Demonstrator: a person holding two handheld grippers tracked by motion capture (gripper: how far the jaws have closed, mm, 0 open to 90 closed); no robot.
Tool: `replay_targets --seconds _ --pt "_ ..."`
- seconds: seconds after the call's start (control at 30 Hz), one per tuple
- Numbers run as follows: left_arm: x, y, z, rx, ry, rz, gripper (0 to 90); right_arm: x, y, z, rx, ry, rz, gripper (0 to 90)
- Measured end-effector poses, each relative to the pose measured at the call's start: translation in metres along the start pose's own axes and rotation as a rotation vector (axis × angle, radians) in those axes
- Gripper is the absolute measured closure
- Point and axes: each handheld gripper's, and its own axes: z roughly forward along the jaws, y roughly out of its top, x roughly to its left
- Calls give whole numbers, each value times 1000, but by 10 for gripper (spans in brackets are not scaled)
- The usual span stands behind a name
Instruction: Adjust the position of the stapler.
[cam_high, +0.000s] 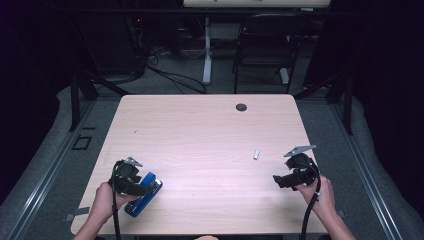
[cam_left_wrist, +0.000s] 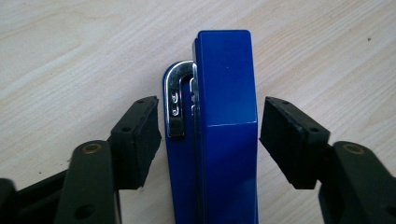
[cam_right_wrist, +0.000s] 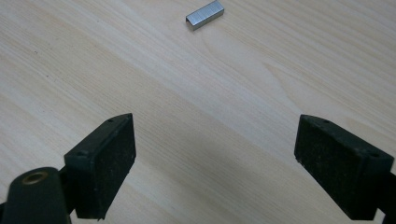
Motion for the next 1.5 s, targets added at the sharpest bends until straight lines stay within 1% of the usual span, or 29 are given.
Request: replay_targets --seconds 0.03,0.13,0.27,0.3,0.33,0.4,0.57,0.63,0.83,0.93,0.97,1.0,1.03,1.13,1.17,1.23,1.3,1.33,1.4,1.43,1.5 --pt "0 0 0 6 0 7 405 0 0 0 1 -1 0 124" --pt "-1 -1 1 13 -4 14 503 0 0 -1 4 -8 -2 127" --pt "-1 -2 2 24 -9 16 570 -1 0 -1 5 -8 -5 128" --pt "-2 -2 4 33 -2 22 577 0 0 -1 7 -9 -4 129" --pt "-3 -2 4 36 7 31 606 0 0 0 4 -5 -1 129" --pt "-3 -1 4 40 7 33 614 0 0 -1 3 -6 -1 129" --pt "-5 -1 4 40 24 48 626 0 0 0 3 -6 -1 129" --pt "-7 -1 4 36 40 69 633 0 0 0 3 -6 -2 130" --pt "-8 -1 4 30 44 91 630 1 0 0 4 -5 -4 130" --pt "-9 -1 4 29 43 95 631 1 0 0 3 -6 -3 130" --pt "-9 -1 5 22 36 108 633 1 0 0 6 -7 -6 130" --pt "-9 -1 5 22 36 108 634 1 0 0 6 -7 -6 130" --pt "-11 0 6 25 42 128 633 1 0 1 4 -7 -8 130" --pt "-11 1 6 18 40 136 633 1 1 1 5 -7 -9 130" --pt "-11 2 7 17 32 142 634 1 1 1 3 -9 -7 131" --pt "-11 2 7 17 34 147 634 1 1 1 8 -6 -5 131" --pt "-13 4 8 12 21 172 638 1 1 2 10 -5 -6 131" --pt "-14 5 9 15 22 188 639 1 2 2 11 -1 -9 131" --pt "-15 6 10 14 22 194 638 1 2 2 10 -1 -11 131" --pt "-14 7 10 5 8 209 640 1 2 2 11 -1 -10 131" --pt "-16 9 12 8 10 217 643 1 2 2 13 1 -8 131"
